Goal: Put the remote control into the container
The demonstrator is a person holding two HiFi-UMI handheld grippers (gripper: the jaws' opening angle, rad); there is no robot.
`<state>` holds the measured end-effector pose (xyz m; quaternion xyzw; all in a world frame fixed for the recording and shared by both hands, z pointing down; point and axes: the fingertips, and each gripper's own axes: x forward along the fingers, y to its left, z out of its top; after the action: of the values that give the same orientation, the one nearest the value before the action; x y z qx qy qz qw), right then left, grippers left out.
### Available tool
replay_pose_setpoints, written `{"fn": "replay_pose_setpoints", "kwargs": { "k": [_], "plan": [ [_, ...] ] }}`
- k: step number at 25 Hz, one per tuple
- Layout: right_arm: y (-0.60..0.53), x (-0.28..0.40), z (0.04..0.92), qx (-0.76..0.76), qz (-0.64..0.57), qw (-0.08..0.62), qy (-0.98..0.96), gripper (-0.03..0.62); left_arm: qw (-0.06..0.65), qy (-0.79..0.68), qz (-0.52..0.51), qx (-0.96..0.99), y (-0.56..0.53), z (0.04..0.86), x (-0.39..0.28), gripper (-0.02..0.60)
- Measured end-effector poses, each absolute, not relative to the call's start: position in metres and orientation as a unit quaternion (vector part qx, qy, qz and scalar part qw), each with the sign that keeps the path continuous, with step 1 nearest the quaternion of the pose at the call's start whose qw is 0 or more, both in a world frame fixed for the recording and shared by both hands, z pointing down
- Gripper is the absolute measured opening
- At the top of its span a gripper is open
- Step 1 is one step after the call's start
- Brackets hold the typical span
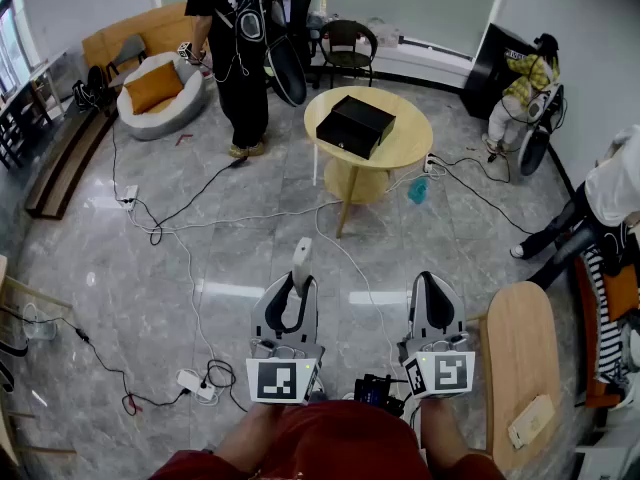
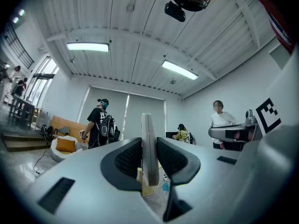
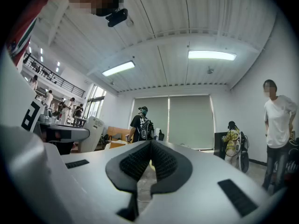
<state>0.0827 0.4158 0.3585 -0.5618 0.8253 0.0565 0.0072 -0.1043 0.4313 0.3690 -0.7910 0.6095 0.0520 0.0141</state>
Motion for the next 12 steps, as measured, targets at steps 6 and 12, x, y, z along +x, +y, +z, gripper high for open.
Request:
{"fn": "replay_pose_setpoints", "kwargs": {
  "k": [6, 12],
  "plan": [
    [0.433, 0.099, 0.360, -0.563, 0.051, 0.015, 0.824, 0.025, 0.019, 0.612, 0.049, -0.789, 0.445, 0.366, -0.093, 0.107],
    [0.432, 0.094, 0.362, -0.560, 0.050, 0.019, 0.826, 0.025, 0.021, 0.615, 0.049, -0.786, 0.446, 0.366, -0.098, 0.107]
  ]
}}
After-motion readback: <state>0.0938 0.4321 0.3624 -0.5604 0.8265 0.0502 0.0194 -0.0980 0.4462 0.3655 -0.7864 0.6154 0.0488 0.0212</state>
